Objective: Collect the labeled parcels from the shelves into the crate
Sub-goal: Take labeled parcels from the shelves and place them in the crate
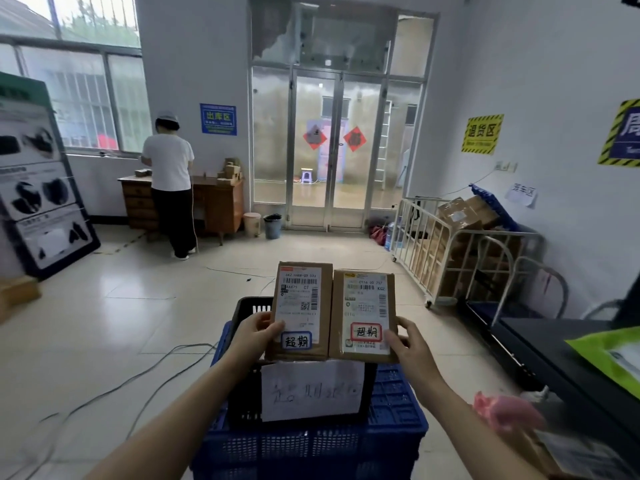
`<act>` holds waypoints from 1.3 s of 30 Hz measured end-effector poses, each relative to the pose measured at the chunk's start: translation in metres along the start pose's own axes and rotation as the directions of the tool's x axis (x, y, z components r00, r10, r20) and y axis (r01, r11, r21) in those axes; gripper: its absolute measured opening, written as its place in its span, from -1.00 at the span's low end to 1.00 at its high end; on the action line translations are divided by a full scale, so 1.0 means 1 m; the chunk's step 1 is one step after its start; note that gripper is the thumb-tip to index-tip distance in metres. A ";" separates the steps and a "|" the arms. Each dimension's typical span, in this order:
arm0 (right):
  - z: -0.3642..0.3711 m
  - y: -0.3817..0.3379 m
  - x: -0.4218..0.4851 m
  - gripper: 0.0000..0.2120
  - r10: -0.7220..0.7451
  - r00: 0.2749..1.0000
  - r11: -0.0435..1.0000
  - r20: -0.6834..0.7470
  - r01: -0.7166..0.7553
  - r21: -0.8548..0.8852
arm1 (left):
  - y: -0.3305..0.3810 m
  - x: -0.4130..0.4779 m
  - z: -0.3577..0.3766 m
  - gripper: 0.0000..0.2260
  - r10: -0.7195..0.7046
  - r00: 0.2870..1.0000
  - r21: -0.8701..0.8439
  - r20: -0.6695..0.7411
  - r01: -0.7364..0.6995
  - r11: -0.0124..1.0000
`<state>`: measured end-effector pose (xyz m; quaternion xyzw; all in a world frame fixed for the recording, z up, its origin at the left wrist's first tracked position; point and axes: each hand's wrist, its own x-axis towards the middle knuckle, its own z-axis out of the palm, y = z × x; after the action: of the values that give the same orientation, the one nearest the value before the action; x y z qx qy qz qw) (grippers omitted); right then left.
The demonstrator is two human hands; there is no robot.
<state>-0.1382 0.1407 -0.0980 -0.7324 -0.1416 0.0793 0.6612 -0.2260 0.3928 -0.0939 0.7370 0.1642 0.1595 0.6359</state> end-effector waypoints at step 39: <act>0.085 0.221 0.359 -0.56 0.532 0.843 0.825 -0.081 -0.537 -0.177 | -0.245 0.369 0.042 -0.70 -0.598 0.797 0.113 0.087 0.588 0.801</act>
<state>0.1982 0.3143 -0.3008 -0.8041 0.0713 0.2370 0.5405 0.1134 0.5538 -0.3321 0.6816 0.3550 -0.0982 0.6323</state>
